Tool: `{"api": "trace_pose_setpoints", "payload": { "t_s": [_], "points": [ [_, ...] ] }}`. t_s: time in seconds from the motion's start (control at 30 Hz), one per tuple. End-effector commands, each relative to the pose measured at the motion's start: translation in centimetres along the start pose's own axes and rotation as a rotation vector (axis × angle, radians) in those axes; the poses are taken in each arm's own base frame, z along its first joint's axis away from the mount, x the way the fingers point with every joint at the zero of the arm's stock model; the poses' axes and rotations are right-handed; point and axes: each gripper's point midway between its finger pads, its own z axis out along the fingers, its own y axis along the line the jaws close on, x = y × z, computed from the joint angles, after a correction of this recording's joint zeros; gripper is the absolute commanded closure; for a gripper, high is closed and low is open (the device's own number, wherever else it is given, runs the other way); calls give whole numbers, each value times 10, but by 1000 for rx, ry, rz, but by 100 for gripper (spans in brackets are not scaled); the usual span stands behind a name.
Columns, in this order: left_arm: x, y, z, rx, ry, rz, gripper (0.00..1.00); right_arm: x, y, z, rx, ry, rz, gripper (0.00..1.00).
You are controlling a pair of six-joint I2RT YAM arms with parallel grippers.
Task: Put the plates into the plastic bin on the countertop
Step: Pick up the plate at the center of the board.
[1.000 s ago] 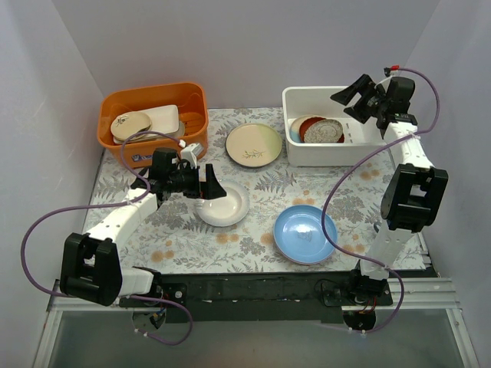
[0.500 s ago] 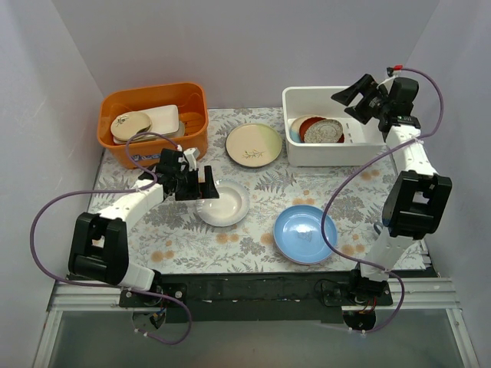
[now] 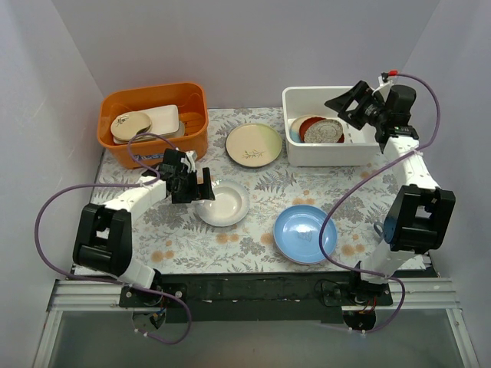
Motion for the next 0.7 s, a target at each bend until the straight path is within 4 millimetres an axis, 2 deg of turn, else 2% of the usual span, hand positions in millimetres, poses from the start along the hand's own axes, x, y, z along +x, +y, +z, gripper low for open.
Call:
{"api": "trace_pose_setpoints", "payload": {
  "t_s": [0.0, 0.07, 0.3, 0.4, 0.43, 0.53, 0.57, 0.67],
  "points": [
    [-6, -1, 2, 6, 9, -18, 2, 11, 35, -11, -88, 3, -59, 6],
    [-2, -1, 5, 14, 27, -26, 2, 18, 45, -13, -108, 12, -71, 6],
    [4, -5, 13, 50, 69, -44, 5, 46, 52, -19, -133, 47, -77, 6],
    [7, -7, 15, 70, 87, -48, 16, 55, 51, -21, -135, 62, -72, 7],
    [9, -7, 17, 72, 96, -52, 24, 56, 51, -21, -135, 64, -71, 7],
    [12, -8, 20, 84, 119, -57, 36, 60, 52, -23, -134, 67, -75, 7],
    [13, -8, 20, 83, 123, -55, 43, 61, 53, -25, -136, 67, -78, 7],
    [14, -5, 22, 77, 132, -61, 53, 62, 57, -27, -145, 68, -83, 7]
  ]
}}
